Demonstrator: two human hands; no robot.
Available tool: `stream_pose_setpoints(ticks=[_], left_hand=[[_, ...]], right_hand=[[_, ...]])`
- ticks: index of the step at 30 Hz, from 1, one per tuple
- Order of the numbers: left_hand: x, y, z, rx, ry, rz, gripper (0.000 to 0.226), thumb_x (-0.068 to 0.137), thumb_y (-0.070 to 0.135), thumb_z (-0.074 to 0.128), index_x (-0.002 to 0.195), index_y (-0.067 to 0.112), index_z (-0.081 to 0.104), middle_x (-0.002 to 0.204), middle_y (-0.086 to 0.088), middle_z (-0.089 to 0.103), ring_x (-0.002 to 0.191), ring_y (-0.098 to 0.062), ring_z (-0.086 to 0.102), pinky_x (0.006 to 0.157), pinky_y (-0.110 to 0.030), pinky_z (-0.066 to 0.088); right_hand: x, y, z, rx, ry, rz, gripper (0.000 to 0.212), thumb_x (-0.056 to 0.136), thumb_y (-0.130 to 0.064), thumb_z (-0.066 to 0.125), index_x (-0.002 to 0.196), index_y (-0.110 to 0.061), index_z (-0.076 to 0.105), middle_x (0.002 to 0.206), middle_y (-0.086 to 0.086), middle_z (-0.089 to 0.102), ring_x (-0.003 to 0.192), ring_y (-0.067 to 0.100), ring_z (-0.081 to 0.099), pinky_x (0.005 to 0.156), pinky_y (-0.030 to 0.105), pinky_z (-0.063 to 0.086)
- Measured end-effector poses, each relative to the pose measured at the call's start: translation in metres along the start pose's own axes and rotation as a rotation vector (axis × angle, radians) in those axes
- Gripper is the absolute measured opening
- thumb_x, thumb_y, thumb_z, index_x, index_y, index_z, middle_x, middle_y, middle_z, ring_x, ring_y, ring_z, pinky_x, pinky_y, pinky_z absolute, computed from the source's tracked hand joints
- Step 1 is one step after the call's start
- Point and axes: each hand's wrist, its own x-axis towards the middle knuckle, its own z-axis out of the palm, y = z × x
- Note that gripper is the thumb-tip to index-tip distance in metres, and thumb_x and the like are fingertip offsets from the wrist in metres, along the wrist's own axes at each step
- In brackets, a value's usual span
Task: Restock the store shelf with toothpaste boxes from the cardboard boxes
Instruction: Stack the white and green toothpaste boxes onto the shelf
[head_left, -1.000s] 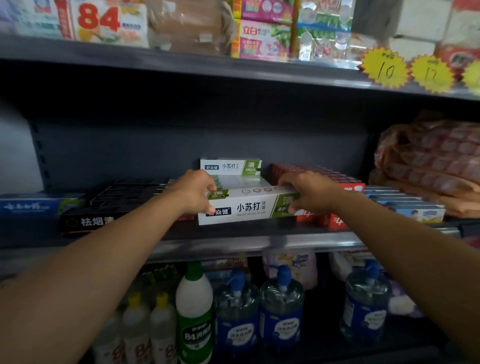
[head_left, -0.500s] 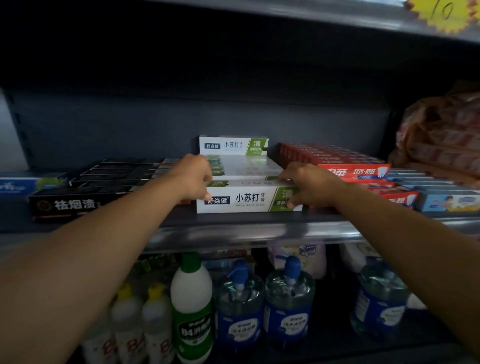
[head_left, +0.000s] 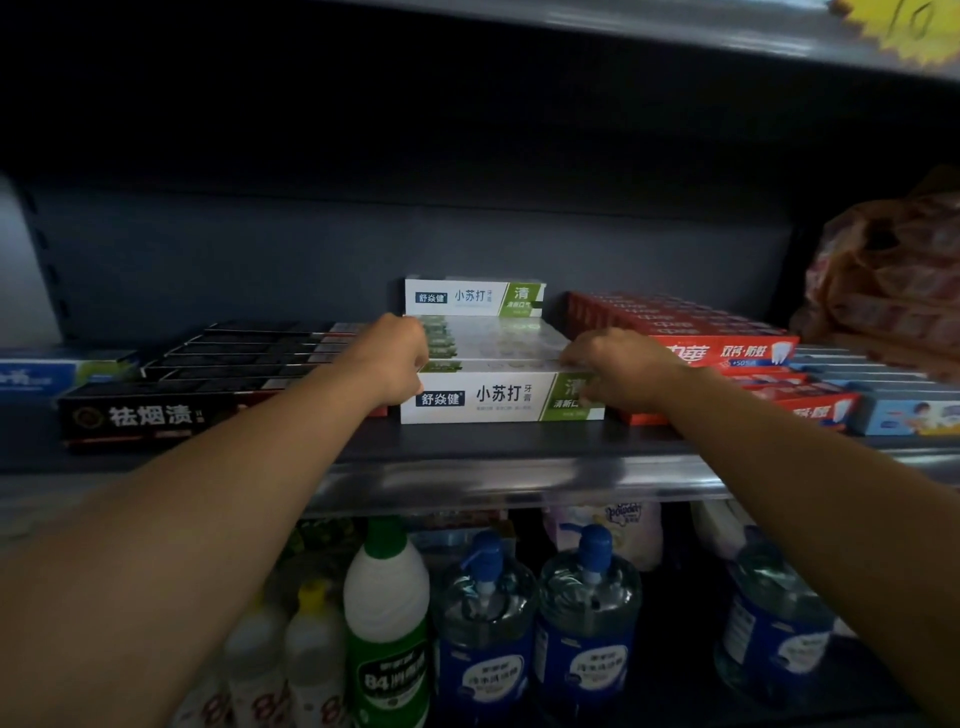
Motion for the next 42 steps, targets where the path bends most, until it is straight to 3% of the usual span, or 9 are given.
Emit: stream_pose_setpoints(ticks=[3, 7, 12, 15, 20, 25, 30, 34, 42], left_hand=[[0.002, 0.001, 0.001, 0.007, -0.020, -0.006, 0.016, 0.079, 0.009, 0.073, 0.093, 0.001, 0.072, 0.096, -0.013, 0.067, 0.091, -0.028, 0.063, 0.078, -0.034, 0.053], [0.006, 0.000, 0.002, 0.016, -0.004, -0.034, 0.031, 0.079, 0.004, 0.069, 0.055, 0.010, 0.050, 0.064, -0.005, 0.049, 0.071, -0.025, 0.053, 0.060, -0.028, 0.039], [0.002, 0.002, 0.002, 0.009, 0.012, -0.027, 0.002, 0.081, 0.004, 0.067, 0.080, 0.006, 0.068, 0.088, -0.011, 0.063, 0.088, -0.028, 0.062, 0.067, -0.030, 0.044], [0.000, 0.004, 0.004, 0.034, 0.030, -0.035, 0.018, 0.083, 0.006, 0.067, 0.101, 0.008, 0.071, 0.103, -0.011, 0.064, 0.087, -0.025, 0.059, 0.068, -0.029, 0.041], [-0.002, 0.007, 0.001, 0.059, 0.020, -0.020, 0.014, 0.080, 0.005, 0.068, 0.071, 0.011, 0.059, 0.079, -0.005, 0.054, 0.085, -0.026, 0.060, 0.064, -0.030, 0.039], [-0.013, 0.008, -0.009, 0.014, 0.044, 0.007, 0.023, 0.078, 0.005, 0.071, 0.100, 0.005, 0.072, 0.108, -0.012, 0.067, 0.097, -0.028, 0.064, 0.082, -0.036, 0.054], [-0.048, 0.010, -0.027, 0.016, 0.024, 0.082, 0.019, 0.080, 0.013, 0.071, 0.099, 0.009, 0.072, 0.102, -0.010, 0.065, 0.087, -0.024, 0.059, 0.071, -0.029, 0.046], [-0.089, 0.008, -0.038, 0.018, -0.015, 0.127, 0.043, 0.079, 0.020, 0.075, 0.121, 0.013, 0.065, 0.119, -0.012, 0.063, 0.104, -0.028, 0.058, 0.088, -0.034, 0.050], [-0.181, -0.006, -0.014, 0.053, -0.183, 0.226, 0.030, 0.078, 0.030, 0.074, 0.105, 0.016, 0.071, 0.105, -0.004, 0.068, 0.094, -0.020, 0.062, 0.080, -0.039, 0.054]], right_hand=[[0.001, -0.001, 0.002, 0.015, 0.002, 0.012, 0.045, 0.082, -0.022, 0.069, 0.126, -0.019, 0.057, 0.129, 0.002, 0.055, 0.115, 0.022, 0.052, 0.094, 0.040, 0.046], [0.002, -0.002, 0.002, 0.015, -0.006, 0.020, 0.046, 0.083, -0.020, 0.068, 0.127, -0.019, 0.056, 0.130, 0.003, 0.053, 0.116, 0.023, 0.051, 0.095, 0.040, 0.046], [0.001, -0.005, 0.001, 0.023, -0.025, 0.027, 0.048, 0.083, -0.024, 0.068, 0.129, -0.021, 0.054, 0.131, 0.002, 0.053, 0.115, 0.021, 0.052, 0.095, 0.038, 0.046], [0.002, -0.008, -0.001, 0.007, -0.041, 0.028, 0.048, 0.084, -0.028, 0.068, 0.129, -0.021, 0.054, 0.131, 0.002, 0.053, 0.115, 0.022, 0.052, 0.094, 0.038, 0.046], [0.000, -0.014, -0.006, 0.008, -0.032, 0.016, 0.051, 0.084, -0.026, 0.067, 0.132, -0.021, 0.052, 0.133, 0.004, 0.053, 0.118, 0.023, 0.051, 0.098, 0.037, 0.045], [-0.008, -0.025, -0.018, -0.009, -0.020, 0.004, 0.056, 0.085, -0.025, 0.066, 0.137, -0.020, 0.047, 0.138, 0.004, 0.050, 0.122, 0.024, 0.049, 0.101, 0.039, 0.044], [-0.032, -0.048, -0.036, -0.016, -0.014, -0.023, 0.055, 0.087, -0.027, 0.066, 0.138, -0.020, 0.046, 0.139, 0.004, 0.050, 0.123, 0.024, 0.049, 0.099, 0.041, 0.045], [-0.062, -0.079, -0.042, 0.003, 0.014, -0.069, 0.054, 0.089, -0.029, 0.061, 0.140, -0.020, 0.044, 0.141, 0.003, 0.047, 0.127, 0.023, 0.045, 0.099, 0.039, 0.044], [-0.130, -0.147, -0.006, 0.105, 0.009, -0.198, 0.052, 0.087, -0.030, 0.064, 0.135, -0.021, 0.048, 0.131, 0.003, 0.053, 0.119, 0.024, 0.050, 0.089, 0.038, 0.048]])
